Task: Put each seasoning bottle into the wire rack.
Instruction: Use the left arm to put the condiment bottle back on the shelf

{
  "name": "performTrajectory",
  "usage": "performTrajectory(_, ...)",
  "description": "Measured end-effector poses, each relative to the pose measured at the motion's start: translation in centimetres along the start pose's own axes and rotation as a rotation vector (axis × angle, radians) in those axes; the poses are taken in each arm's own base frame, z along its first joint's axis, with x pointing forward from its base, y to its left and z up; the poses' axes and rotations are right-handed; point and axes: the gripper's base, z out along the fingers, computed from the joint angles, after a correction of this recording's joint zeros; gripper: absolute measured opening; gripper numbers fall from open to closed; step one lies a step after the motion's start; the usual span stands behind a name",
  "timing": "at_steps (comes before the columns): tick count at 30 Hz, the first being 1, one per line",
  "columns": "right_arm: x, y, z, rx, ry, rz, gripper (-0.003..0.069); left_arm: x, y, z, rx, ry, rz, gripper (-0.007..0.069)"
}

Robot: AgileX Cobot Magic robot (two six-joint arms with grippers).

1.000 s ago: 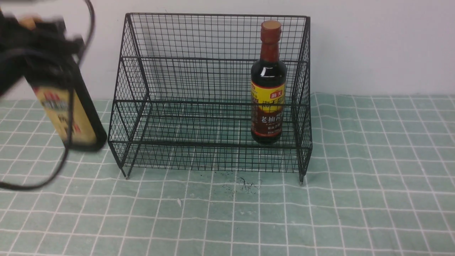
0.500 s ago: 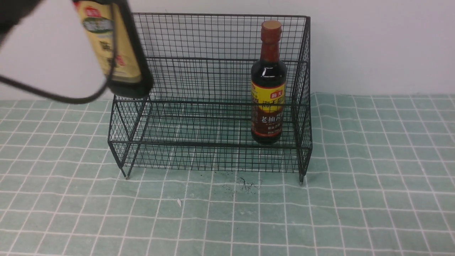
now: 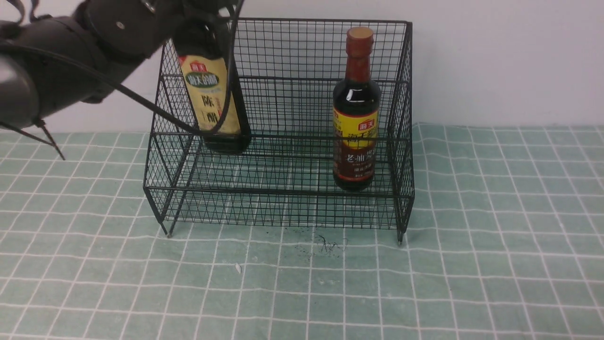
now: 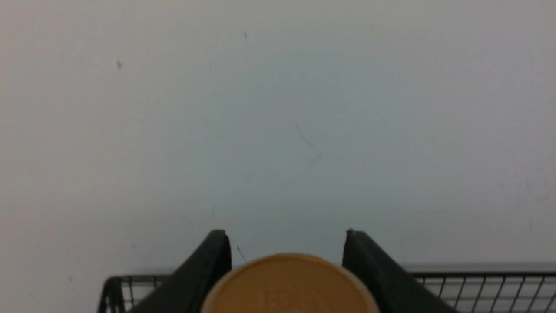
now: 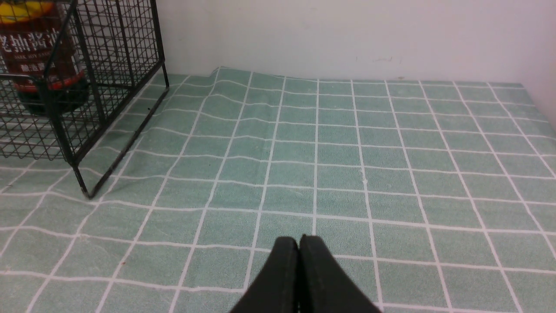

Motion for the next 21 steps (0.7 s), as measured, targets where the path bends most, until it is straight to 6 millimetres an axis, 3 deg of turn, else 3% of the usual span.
performTrajectory(7, 0.0, 0.0, 0.0, 0.000, 0.000, 0.000, -0.0010, 3.6, -0.2, 1.8, 0.031, 0.131, 0.040, 0.0302)
performTrajectory(15, 0.0, 0.0, 0.0, 0.000, 0.000, 0.000, -0.0010, 3.9, -0.3, 1.9, 0.044, 0.150, 0.063, 0.0303)
performTrajectory(21, 0.0, 0.0, 0.0, 0.000, 0.000, 0.000, -0.0010, 3.4, -0.5, 1.8, 0.061, 0.149, 0.092, 0.0443)
